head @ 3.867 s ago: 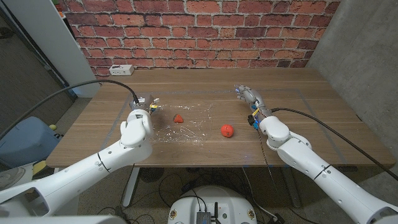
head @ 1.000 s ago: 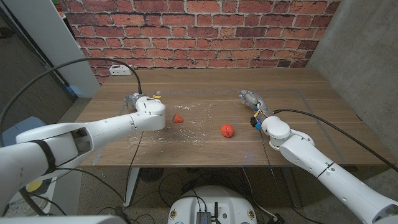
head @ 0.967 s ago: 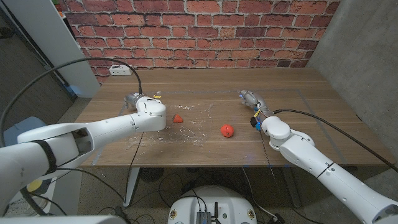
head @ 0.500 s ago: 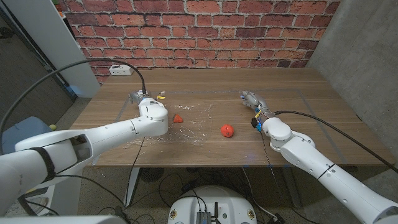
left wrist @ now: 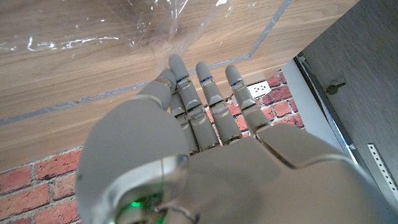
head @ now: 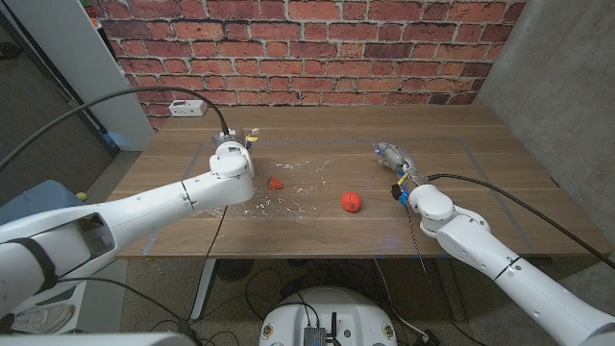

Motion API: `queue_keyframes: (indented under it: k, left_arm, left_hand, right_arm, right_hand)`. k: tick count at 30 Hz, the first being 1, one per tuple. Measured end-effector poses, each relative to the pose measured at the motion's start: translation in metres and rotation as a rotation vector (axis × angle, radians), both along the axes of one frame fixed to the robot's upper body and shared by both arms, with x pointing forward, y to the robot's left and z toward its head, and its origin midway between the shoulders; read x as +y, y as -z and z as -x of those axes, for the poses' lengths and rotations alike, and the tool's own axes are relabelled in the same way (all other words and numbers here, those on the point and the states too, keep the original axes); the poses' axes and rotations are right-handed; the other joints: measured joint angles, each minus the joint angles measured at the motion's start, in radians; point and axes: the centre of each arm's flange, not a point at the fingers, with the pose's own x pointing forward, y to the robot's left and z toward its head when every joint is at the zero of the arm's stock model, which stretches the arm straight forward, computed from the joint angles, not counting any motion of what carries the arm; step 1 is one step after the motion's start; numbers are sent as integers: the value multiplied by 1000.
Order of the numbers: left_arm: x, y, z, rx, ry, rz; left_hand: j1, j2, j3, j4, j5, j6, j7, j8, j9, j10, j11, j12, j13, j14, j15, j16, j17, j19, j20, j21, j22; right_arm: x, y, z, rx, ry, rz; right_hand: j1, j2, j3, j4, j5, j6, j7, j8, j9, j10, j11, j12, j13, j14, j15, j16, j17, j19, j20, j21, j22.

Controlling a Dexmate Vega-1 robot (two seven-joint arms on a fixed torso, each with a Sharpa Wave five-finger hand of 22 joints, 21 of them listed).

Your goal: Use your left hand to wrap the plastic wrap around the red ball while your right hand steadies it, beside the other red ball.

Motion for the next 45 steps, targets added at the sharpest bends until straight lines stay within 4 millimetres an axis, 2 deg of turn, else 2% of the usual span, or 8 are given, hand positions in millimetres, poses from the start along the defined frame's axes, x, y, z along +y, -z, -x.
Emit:
queue_keyframes:
  k: [4,7,10,16,27,32,45]
  left_arm:
    - [-10,-7,6,-10,56,6]
    - [-14,-11,9,-17,68,7]
    - [-22,-15,10,-12,107,10]
    - [-36,-21,11,2,165,15]
    - [-63,-31,13,24,266,16]
    - [-74,-35,14,36,308,16]
    - [-103,-42,13,73,393,4]
  left_hand:
    - [0,0,4,4,0,0,0,0,4,0,0,0,6,0,0,0,0,0,0,0,0]
    - [0,0,4,4,0,0,0,0,4,0,0,2,6,6,-2,0,0,0,0,1,0]
    - [1,-1,4,4,0,0,0,3,6,0,0,7,10,7,-4,0,0,0,0,4,0]
    - [1,-2,4,4,0,0,0,3,10,0,0,7,15,7,-4,0,0,0,0,4,0]
    - [7,-6,4,5,0,2,2,3,18,0,0,15,26,17,-8,0,0,4,-4,8,0]
    - [8,-5,0,9,0,4,4,3,19,5,5,22,28,19,-6,0,0,6,-5,8,0]
    - [10,-3,0,9,-2,6,6,1,25,5,5,30,36,20,-5,0,0,6,-5,8,0]
  right_arm:
    - [-3,2,0,-2,-6,3]
    - [-3,2,1,-1,-13,6]
    - [-9,5,-1,10,-17,25]
    - [-13,4,-3,21,-35,48]
    - [-18,1,-9,41,-80,98]
    - [-20,-1,-11,44,-96,116]
    - [-25,1,-12,47,-120,136]
  right_hand:
    - [7,-7,0,0,0,76,-6,18,-2,85,-24,25,-2,37,-6,14,-3,4,3,5,0]
    - [7,-6,0,0,0,94,0,18,-3,137,-30,39,-7,56,-11,20,-3,8,0,12,0]
    - [12,-1,0,0,0,94,0,18,-3,155,-24,40,-12,60,-14,26,-3,8,0,12,0]
    - [12,-1,0,0,0,90,4,11,-2,143,-8,35,-16,56,-10,26,-3,8,0,12,0]
    - [17,-7,4,-4,0,90,3,10,-2,148,-13,30,-21,56,-10,26,-3,8,0,12,0]
    - [17,-7,4,-4,0,90,3,3,-2,124,10,20,-26,52,-7,26,-3,8,0,12,0]
    - [17,-7,4,-4,0,85,9,-4,-2,120,22,12,-26,50,-5,21,-3,4,4,12,0]
